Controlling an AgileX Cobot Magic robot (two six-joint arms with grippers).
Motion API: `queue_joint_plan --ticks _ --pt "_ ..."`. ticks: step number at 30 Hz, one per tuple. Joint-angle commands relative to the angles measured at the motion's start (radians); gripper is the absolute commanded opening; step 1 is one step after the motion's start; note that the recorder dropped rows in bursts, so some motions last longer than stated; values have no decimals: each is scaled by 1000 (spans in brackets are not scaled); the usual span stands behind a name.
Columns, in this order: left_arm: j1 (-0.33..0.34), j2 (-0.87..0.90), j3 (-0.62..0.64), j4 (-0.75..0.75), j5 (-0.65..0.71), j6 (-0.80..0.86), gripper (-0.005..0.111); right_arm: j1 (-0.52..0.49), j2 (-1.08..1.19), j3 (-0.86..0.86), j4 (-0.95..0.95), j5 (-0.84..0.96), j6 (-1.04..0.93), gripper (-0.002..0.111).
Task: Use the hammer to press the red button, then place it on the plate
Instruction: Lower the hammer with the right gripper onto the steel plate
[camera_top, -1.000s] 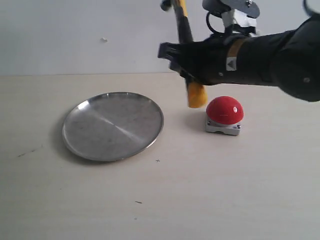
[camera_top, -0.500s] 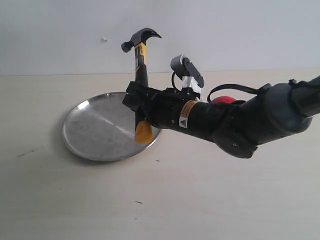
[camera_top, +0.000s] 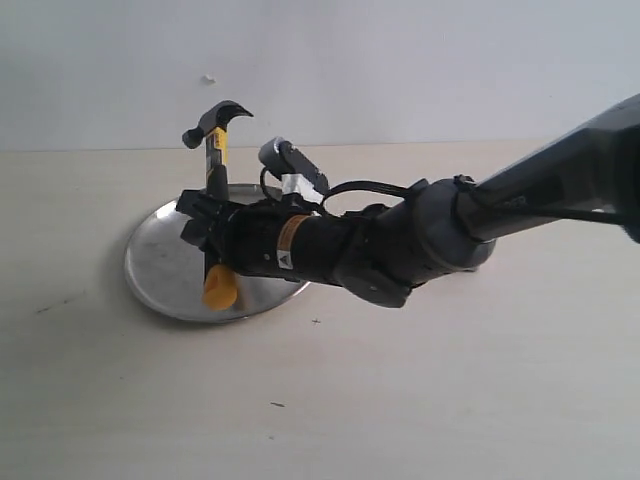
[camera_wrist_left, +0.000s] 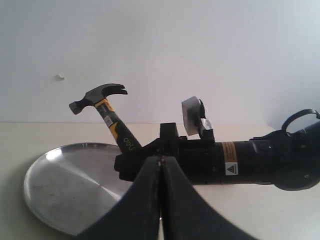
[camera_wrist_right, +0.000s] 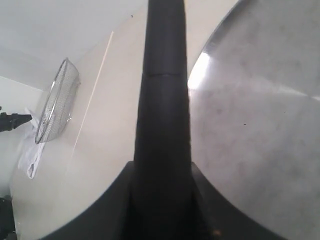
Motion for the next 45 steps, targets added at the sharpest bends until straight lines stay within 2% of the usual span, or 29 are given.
queue_joint_plan --ticks 1,18,26,33,39,45 --pt "0 -6 4 -4 0 4 0 8 28 -87 -10 -10 27 0" --pt "0 -6 4 -4 4 4 0 8 138 -264 -103 167 112 0" --pt "0 -6 4 -4 6 4 0 8 175 -277 -148 223 163 1" --pt "0 -6 4 -4 6 4 0 6 175 -277 -148 224 163 18" --pt "0 -6 4 -4 6 4 0 6 175 -277 -148 224 163 39" --pt "0 -6 4 -4 6 4 0 6 175 -277 -148 242 163 41"
